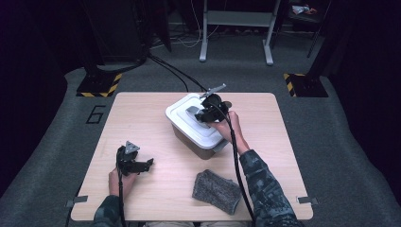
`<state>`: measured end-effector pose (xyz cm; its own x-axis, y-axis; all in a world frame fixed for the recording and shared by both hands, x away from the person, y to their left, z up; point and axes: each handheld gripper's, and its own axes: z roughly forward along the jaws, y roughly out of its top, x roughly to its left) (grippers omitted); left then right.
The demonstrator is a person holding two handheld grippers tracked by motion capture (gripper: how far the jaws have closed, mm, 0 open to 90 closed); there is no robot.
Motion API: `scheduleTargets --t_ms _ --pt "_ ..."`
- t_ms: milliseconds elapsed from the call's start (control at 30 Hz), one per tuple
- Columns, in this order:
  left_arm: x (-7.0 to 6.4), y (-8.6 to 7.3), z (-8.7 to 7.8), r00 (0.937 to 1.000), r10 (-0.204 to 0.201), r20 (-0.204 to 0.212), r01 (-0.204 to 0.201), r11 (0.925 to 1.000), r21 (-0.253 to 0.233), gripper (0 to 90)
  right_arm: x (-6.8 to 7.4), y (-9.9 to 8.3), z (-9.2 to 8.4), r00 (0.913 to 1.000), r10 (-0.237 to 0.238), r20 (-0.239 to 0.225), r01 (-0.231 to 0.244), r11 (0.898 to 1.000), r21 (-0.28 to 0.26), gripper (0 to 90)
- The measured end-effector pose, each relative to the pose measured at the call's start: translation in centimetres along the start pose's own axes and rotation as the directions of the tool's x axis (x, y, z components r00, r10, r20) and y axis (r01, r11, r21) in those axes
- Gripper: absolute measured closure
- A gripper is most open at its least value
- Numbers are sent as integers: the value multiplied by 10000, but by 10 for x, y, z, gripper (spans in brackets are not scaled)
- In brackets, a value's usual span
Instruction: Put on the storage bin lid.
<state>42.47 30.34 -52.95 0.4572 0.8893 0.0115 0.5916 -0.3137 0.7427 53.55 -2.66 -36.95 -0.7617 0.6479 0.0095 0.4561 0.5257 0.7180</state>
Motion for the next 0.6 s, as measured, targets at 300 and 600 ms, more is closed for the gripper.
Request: scheduleTargets --t_ms 300,600 --pt "0 0 0 10000 -11 -1 11 10000 -4 130 3 -1 3 10000 73 60 -74 9999 106 668" --pt "0 0 0 10000 -5 1 5 10000 2 130 1 -3 1 10000 -55 39 55 10000 45 402"
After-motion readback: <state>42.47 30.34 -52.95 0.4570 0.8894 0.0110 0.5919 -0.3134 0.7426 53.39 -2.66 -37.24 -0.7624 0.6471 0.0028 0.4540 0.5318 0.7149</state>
